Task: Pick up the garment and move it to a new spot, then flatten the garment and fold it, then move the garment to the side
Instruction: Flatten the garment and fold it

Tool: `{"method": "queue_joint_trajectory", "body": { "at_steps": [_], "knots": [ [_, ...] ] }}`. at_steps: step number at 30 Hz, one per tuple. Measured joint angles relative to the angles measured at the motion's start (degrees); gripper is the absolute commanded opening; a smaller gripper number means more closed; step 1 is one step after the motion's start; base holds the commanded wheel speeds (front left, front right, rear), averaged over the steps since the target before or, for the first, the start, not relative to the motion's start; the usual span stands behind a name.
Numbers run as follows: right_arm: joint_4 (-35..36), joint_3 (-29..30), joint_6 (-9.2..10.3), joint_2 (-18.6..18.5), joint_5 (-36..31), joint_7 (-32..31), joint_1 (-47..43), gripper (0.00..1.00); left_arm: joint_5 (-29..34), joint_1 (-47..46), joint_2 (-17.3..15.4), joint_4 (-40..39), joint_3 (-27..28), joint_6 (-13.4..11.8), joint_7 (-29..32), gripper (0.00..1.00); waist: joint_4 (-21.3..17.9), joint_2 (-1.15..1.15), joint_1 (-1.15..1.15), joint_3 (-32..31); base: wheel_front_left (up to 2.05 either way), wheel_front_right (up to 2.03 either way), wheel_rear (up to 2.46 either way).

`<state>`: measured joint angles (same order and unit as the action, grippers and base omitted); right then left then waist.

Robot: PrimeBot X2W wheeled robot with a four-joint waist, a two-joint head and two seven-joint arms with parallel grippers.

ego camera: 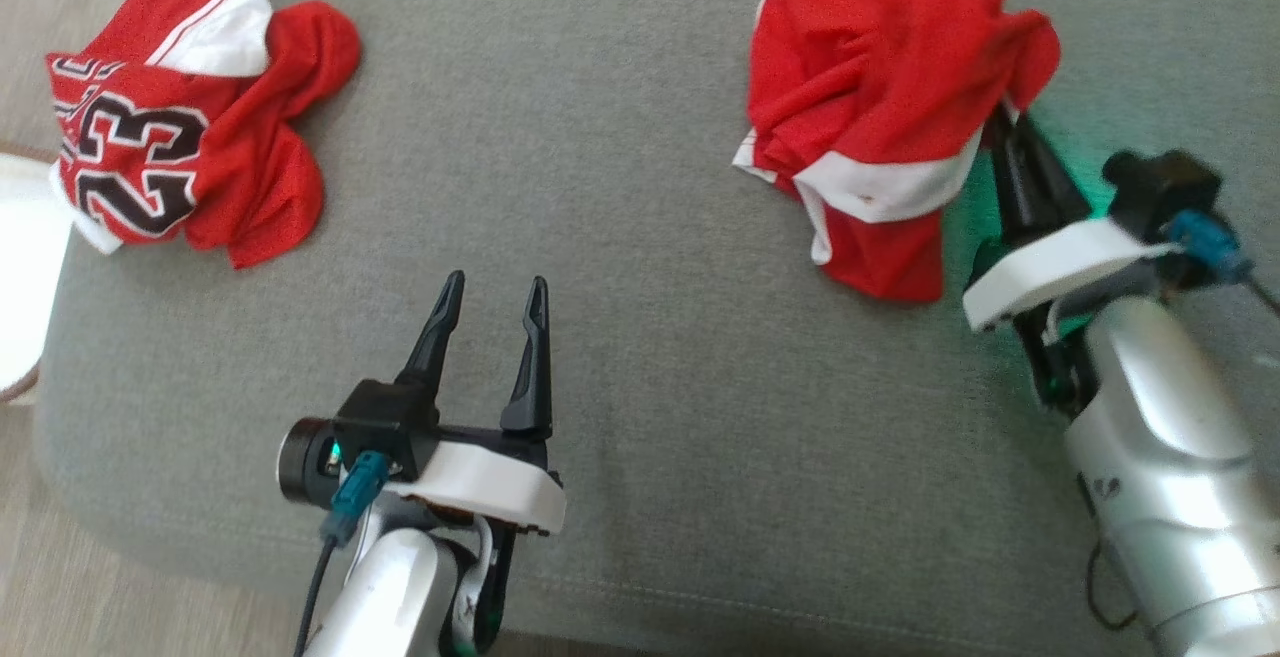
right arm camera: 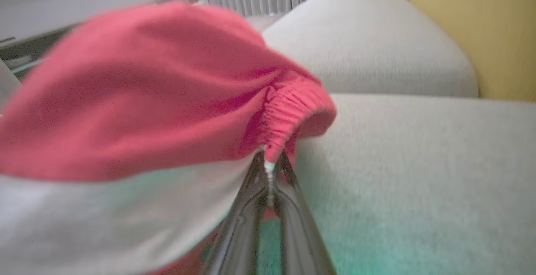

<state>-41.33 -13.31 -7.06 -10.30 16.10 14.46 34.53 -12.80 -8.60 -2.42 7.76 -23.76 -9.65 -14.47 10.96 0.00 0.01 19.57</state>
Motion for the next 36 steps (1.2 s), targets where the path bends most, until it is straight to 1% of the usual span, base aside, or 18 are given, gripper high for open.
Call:
{"method": "queue_joint_trajectory", "body": {
  "at_steps": [1,2,3,6,8,10,13,14,17,20,24,26,29,31,33,35,36],
  "knots": [
    [1.83,-0.1,0.0,-0.35,0.3,0.0,-0.02,0.0,-0.11,-0.01,0.01,0.02,0.0,0.01,0.0,1.0,-0.32,0.0,0.0,-0.26,0.0,0.0,0.0],
    [6.22,-1.05,0.0,-1.43,1.21,0.0,-0.01,0.0,-0.13,-0.01,0.0,0.12,0.07,0.03,0.0,1.0,-0.99,0.0,0.0,-0.94,0.0,0.0,0.0],
    [8.7,-1.78,0.0,-1.88,1.8,0.0,-0.01,0.0,-0.13,-0.01,-0.01,0.23,0.12,0.04,0.0,1.0,-1.37,0.0,0.0,-1.35,0.0,0.0,0.0],
    [16.67,-6.91,0.0,-3.12,3.98,0.03,0.8,0.0,-0.48,0.03,-0.01,0.64,0.51,0.08,0.0,1.0,-2.91,0.0,0.0,-2.73,0.0,0.0,0.0],
    [19.52,-10.79,0.0,-3.09,5.71,0.09,2.84,0.0,-0.75,0.13,-0.01,1.32,0.47,0.34,0.0,1.0,-3.92,0.0,0.0,-3.96,0.0,0.0,0.0],
    [20.7,-14.57,0.0,-2.76,7.5,0.16,5.97,0.0,-1.44,0.25,-0.01,1.81,0.36,0.64,0.0,1.0,-4.74,0.0,-0.01,-5.3,0.0,0.0,0.0],
    [19.87,-19.81,0.0,-0.99,9.99,0.16,11.23,0.0,-2.16,0.39,-0.01,2.13,-0.01,0.66,0.0,1.0,-5.4,0.0,-0.01,-7.49,0.0,0.0,0.0],
    [19.48,-21.56,0.0,-0.22,10.17,0.16,12.93,0.0,-2.31,0.39,-0.01,2.32,-0.23,0.68,0.0,1.0,-5.44,0.0,-0.01,-8.12,0.0,0.0,0.0],
    [18.15,-23.72,-0.01,3.55,12.33,0.16,16.99,0.0,-2.48,0.68,-0.01,3.25,-0.86,1.19,0.0,1.0,-5.12,0.0,-0.01,-9.86,0.0,0.0,0.0],
    [17.14,-23.56,-0.01,5.52,13.97,0.16,18.91,0.0,-2.47,2.55,-0.02,3.48,-0.75,1.26,0.0,1.0,-4.77,0.0,-0.01,-11.37,0.0,0.0,0.0],
    [13.07,-22.1,-0.01,5.32,14.1,0.18,17.17,0.0,-2.42,4.83,-0.1,3.55,0.36,1.27,0.0,1.0,-5.79,0.0,-0.01,-12.19,0.0,0.0,0.0],
    [10.32,-20.57,-0.01,3.38,14.07,0.16,13.63,0.0,-2.42,4.86,-0.18,3.56,0.44,1.59,0.0,1.0,-6.67,0.0,-0.01,-12.18,0.0,0.0,0.0],
    [4.97,-16.75,-0.01,-1.08,14.01,0.16,5.42,0.0,-2.42,4.85,-0.19,3.56,0.36,1.74,0.0,1.0,-8.05,0.0,-0.01,-12.1,0.0,0.0,0.0],
    [0.91,-14.25,-0.01,-3.48,12.83,0.15,0.05,0.0,-2.42,4.81,-0.21,3.61,0.2,2.4,0.0,1.0,-8.99,0.0,-0.01,-11.92,0.0,0.0,0.0],
    [-3.28,-11.65,-0.01,-4.81,11.06,0.14,-3.7,0.0,-2.36,4.71,-0.21,3.78,0.03,2.61,0.0,1.0,-9.96,0.0,-0.01,-11.74,0.0,0.0,0.0],
    [-6.76,-9.68,-0.01,-5.08,9.95,0.14,-5.44,0.0,-1.93,4.63,-0.21,4.04,-0.01,2.85,0.0,1.0,-10.9,0.0,-0.01,-11.48,0.0,0.0,0.0],
    [-8.56,-8.2,-0.01,-4.74,9.2,0.14,-5.85,1.0,-1.82,4.41,-0.22,4.47,-0.18,3.35,0.0,1.0,-11.82,0.0,-0.01,-11.23,0.0,0.0,0.0]
  ]
}}
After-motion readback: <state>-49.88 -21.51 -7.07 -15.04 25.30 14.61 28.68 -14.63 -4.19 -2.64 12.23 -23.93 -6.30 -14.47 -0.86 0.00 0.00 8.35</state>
